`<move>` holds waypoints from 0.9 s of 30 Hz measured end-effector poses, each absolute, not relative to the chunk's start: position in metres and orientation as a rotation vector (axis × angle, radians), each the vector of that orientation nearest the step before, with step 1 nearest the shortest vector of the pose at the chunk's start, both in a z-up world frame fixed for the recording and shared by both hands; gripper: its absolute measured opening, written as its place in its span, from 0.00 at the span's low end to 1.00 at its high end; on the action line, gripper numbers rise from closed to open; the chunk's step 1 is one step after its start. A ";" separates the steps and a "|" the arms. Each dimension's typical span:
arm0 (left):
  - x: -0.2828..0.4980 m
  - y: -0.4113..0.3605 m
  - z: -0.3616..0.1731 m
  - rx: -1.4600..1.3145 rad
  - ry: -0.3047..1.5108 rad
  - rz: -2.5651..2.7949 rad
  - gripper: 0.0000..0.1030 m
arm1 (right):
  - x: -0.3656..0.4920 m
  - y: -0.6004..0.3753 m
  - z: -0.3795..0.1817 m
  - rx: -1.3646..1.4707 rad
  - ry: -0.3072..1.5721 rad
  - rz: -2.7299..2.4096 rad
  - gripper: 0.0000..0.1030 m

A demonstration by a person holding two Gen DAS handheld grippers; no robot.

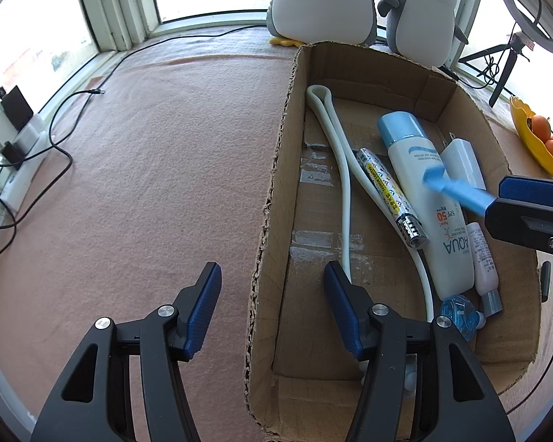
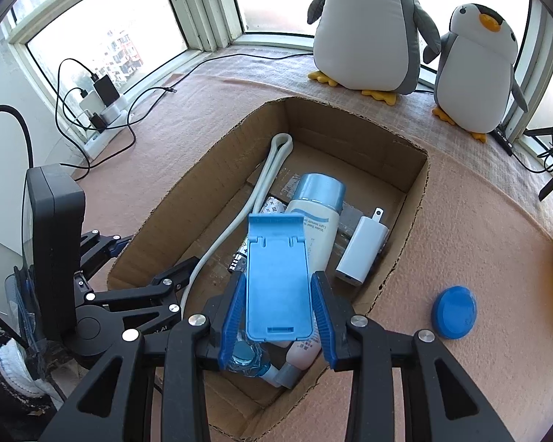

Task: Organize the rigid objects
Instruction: 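Lower the phone stand into the box and open the right tool, then move the right tool to the blue round lid and grasp it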

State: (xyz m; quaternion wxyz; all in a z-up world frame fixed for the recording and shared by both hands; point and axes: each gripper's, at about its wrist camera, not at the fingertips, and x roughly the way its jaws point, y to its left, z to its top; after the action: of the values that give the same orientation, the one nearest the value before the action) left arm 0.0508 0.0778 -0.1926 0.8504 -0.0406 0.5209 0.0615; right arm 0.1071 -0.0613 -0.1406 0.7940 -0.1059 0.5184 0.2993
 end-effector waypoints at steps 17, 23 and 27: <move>0.051 0.077 -0.192 -0.084 1.097 0.130 0.57 | 0.108 -0.080 -0.126 -0.189 1.079 0.637 0.37; 0.051 0.077 -0.192 -0.084 1.097 0.130 0.57 | 0.110 -0.109 -0.118 -0.141 1.063 0.601 0.37; 0.051 0.078 -0.192 -0.084 1.097 0.131 0.57 | 0.111 -0.131 -0.114 -0.161 1.043 0.552 0.37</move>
State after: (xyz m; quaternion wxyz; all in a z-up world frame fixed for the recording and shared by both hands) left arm 0.0509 0.0777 -0.1919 0.8504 -0.0399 0.5209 0.0623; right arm 0.1107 -0.1308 -0.1138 0.8277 -0.0760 0.4914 0.2601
